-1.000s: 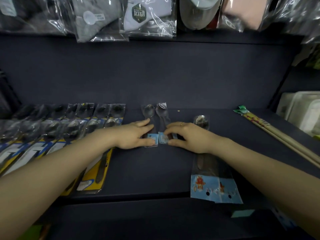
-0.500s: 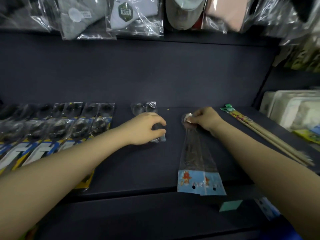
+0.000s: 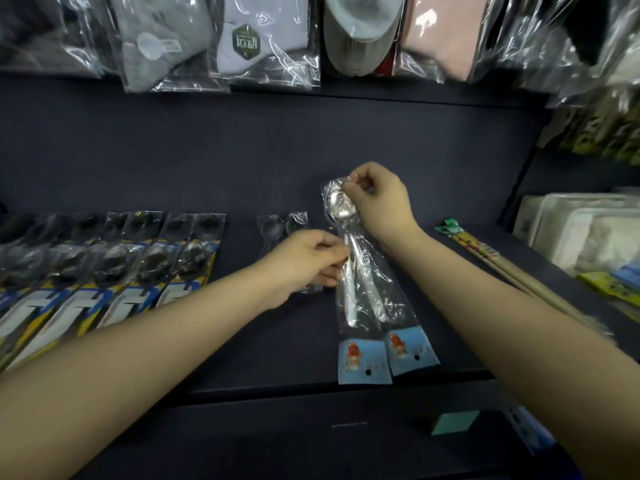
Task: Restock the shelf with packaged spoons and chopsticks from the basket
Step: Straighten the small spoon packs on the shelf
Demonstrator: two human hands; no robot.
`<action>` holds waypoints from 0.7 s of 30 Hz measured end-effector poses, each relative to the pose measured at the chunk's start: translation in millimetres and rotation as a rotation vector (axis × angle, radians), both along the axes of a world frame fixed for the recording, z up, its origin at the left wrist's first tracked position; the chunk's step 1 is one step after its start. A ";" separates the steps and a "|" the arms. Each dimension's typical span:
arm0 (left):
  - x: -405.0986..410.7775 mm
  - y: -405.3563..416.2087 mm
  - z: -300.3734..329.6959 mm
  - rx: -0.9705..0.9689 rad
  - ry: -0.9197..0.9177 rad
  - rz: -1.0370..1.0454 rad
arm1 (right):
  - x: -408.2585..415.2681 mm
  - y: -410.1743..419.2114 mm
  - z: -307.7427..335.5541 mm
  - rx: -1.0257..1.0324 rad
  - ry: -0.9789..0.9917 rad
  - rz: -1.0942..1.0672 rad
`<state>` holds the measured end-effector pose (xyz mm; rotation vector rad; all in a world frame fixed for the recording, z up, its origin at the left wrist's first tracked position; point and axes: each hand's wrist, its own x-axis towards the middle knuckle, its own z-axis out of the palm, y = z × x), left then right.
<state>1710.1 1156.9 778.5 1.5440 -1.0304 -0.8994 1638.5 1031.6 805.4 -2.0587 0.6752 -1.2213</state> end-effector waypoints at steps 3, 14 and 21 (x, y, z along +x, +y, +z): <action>3.4 8.3 -0.8 0.040 -0.003 0.009 | 9.0 1.2 -2.2 0.023 0.071 -0.022; 32.6 36.1 2.2 0.002 0.160 0.130 | -24.0 82.3 -7.5 0.159 0.424 0.041; 38.5 41.9 4.8 -0.108 0.199 0.186 | -29.3 138.7 -22.2 0.489 0.186 0.402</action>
